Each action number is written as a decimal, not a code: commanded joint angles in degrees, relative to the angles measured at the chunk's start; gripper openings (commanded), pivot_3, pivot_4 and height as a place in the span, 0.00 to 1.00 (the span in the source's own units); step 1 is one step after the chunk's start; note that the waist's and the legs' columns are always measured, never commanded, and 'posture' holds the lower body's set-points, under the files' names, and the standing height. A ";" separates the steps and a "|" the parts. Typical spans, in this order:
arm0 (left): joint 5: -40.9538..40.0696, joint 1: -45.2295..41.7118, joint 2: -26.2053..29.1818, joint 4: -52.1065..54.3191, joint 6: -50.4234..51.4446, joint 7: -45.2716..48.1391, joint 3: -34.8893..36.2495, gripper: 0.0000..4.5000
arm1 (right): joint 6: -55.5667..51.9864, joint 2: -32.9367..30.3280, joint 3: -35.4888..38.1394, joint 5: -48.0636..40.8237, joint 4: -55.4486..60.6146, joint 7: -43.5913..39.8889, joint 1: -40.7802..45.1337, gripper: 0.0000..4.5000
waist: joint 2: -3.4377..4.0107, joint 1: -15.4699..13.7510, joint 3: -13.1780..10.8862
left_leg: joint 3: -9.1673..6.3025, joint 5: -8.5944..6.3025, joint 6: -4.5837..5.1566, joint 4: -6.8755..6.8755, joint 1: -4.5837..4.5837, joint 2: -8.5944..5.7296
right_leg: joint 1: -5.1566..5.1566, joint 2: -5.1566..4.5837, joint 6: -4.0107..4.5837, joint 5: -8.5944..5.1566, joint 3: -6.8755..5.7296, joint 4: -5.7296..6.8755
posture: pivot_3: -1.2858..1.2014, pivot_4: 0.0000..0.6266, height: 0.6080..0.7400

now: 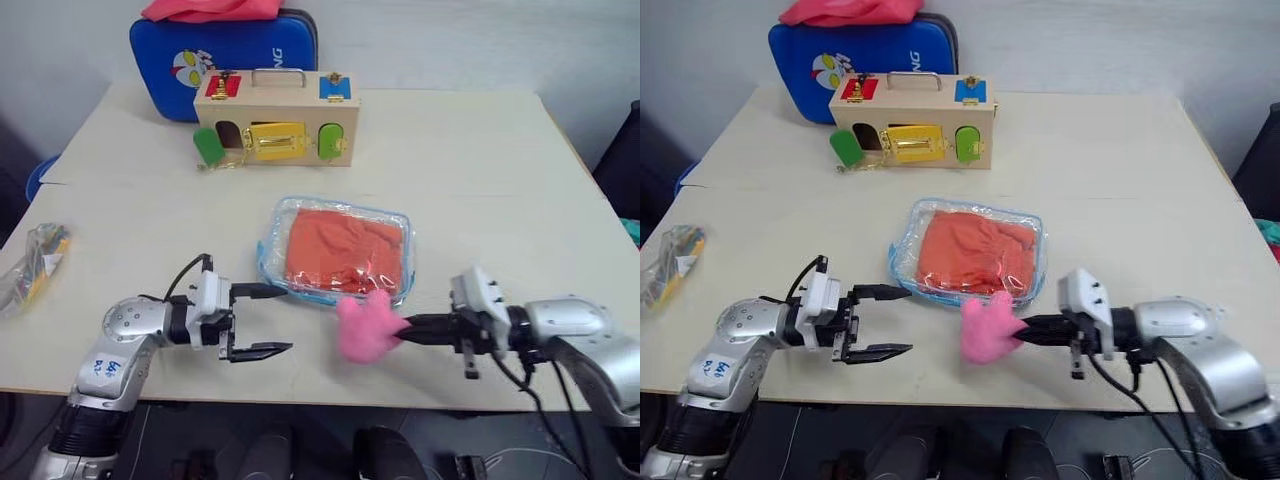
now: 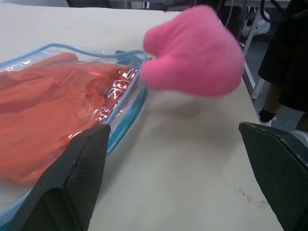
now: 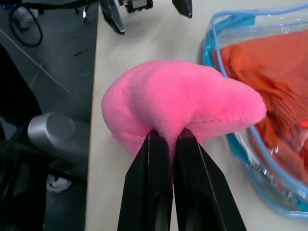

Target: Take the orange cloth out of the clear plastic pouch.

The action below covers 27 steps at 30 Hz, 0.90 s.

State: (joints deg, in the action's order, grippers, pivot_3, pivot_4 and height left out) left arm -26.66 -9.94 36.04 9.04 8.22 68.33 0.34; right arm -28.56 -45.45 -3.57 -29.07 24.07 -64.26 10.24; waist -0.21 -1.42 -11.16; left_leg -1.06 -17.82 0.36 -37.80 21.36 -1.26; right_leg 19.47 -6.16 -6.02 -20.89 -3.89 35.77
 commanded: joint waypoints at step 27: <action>15.31 -12.01 -15.02 -14.91 -8.34 -5.91 -16.53 0.81 | 12.81 -6.92 18.44 2.32 -6.83 -3.08 -10.39 0.94 | -0.02 -0.15 -0.03 | 0.07 0.01 0.06 -0.15 0.09 -0.06 | 0.02 0.03 -0.03 0.01 -0.04 0.12 | 0.52 0.24 1.00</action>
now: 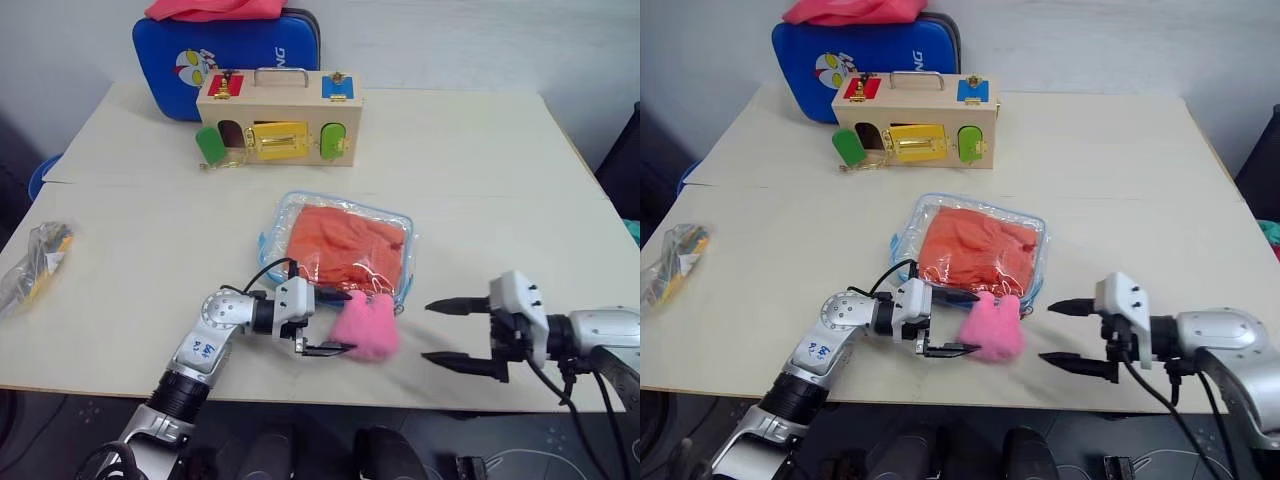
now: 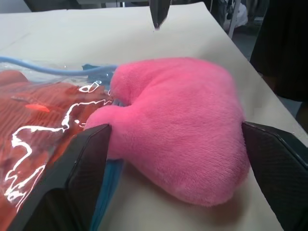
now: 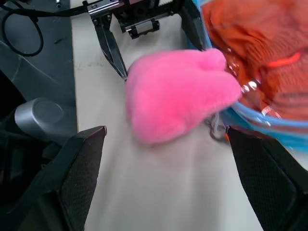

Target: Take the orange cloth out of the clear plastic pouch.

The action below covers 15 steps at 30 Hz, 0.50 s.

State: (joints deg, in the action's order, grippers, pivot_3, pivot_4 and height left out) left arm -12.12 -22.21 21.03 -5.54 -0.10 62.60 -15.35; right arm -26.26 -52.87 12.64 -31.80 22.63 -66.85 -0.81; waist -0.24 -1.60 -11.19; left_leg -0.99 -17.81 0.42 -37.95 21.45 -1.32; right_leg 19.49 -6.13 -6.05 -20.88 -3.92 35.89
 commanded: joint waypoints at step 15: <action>0.06 0.50 1.46 1.50 3.65 1.51 -1.55 0.02 | 45.86 10.53 -21.18 27.87 -40.00 -5.62 33.57 0.94 | 0.01 0.66 0.00 | 0.04 0.02 -0.03 0.00 -0.06 0.07 | 0.04 0.10 0.00 0.00 0.07 0.03 | 0.52 0.24 1.00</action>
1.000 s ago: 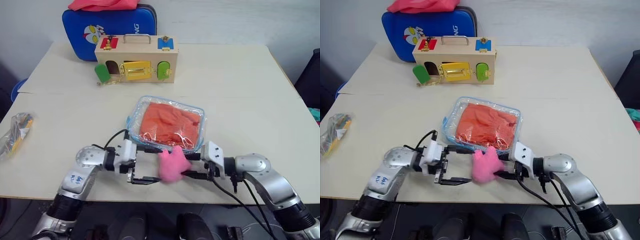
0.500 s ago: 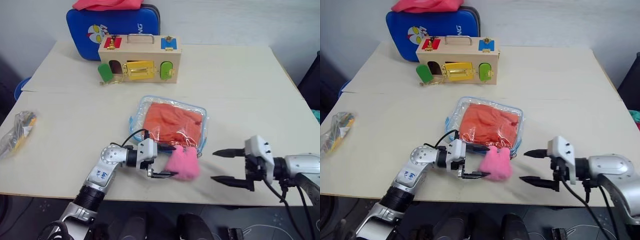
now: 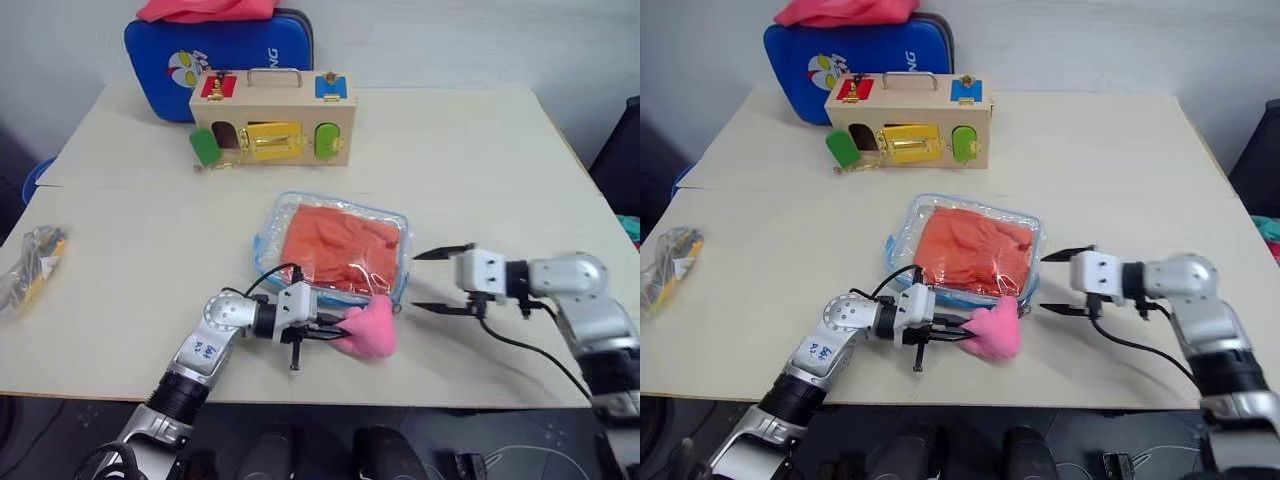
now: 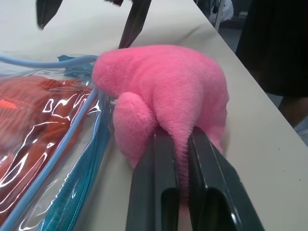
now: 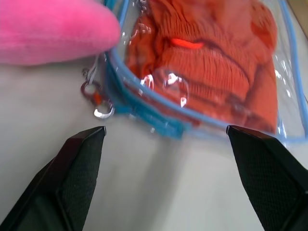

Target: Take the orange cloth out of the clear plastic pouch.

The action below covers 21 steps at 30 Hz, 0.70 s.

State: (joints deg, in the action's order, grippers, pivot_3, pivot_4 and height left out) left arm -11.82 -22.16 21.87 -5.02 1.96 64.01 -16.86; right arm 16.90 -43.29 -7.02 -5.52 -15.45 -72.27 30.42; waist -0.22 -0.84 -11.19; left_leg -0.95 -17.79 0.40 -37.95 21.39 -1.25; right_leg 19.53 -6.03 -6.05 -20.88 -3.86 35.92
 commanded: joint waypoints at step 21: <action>-9.64 5.21 5.64 5.16 11.47 -4.26 11.57 0.00 | 11.77 -0.87 -5.90 2.82 -11.91 -7.73 8.30 0.01 | 0.01 0.42 0.00 | -0.04 0.00 0.00 -0.02 0.05 0.04 | 0.03 -0.01 0.01 0.00 -0.01 0.01 | 0.52 0.24 1.00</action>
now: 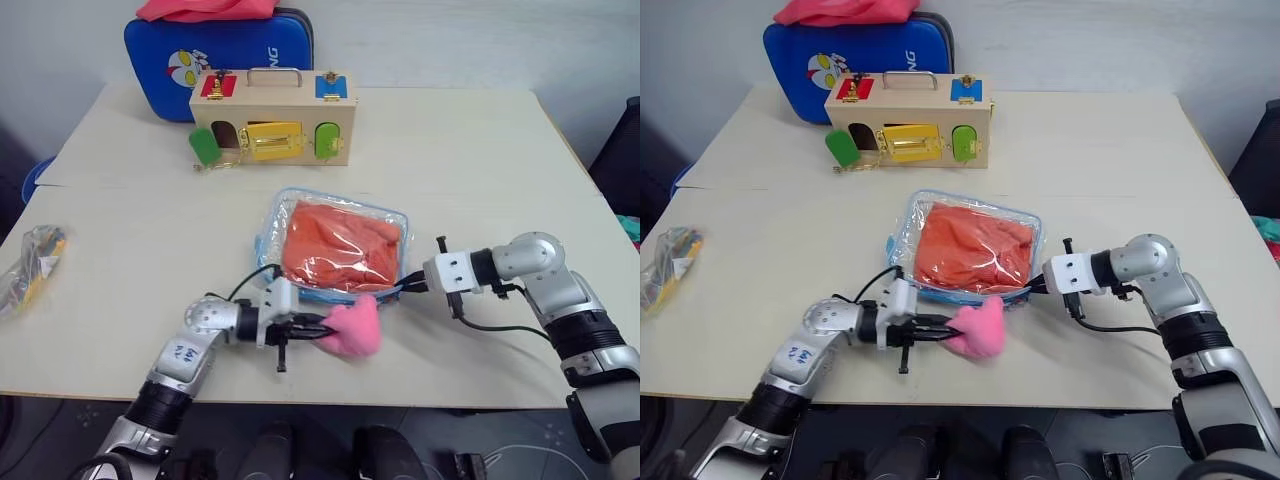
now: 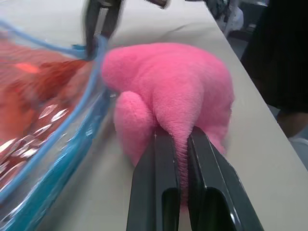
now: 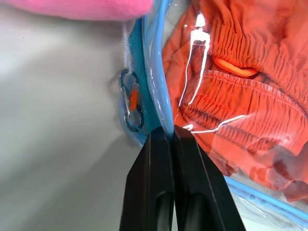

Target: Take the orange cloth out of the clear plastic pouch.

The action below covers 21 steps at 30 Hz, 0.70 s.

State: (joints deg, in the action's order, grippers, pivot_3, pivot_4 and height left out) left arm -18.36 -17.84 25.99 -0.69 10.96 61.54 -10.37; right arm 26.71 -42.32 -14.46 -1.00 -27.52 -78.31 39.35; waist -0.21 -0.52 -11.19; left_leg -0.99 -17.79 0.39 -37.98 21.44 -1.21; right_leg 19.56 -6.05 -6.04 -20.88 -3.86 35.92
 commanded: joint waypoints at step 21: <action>-13.63 -5.19 -0.12 -13.56 15.26 -24.71 30.10 0.00 | 3.26 -4.29 3.14 -9.99 7.76 -6.16 -6.15 0.01 | 0.05 0.35 -0.06 | -0.04 -0.01 0.00 -0.01 0.02 -0.05 | -0.01 -0.09 0.00 0.00 -0.08 0.03 | 0.52 0.24 1.00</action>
State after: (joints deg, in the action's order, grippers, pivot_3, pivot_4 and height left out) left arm -31.41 -21.79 25.97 -13.38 27.74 41.46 16.04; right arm 30.46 -44.93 -13.05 -9.29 -22.07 -83.14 33.78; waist -0.16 -0.17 -11.25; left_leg -1.03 -17.80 0.39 -37.99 21.47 -1.26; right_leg 19.56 -6.13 -6.05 -20.88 -3.96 35.97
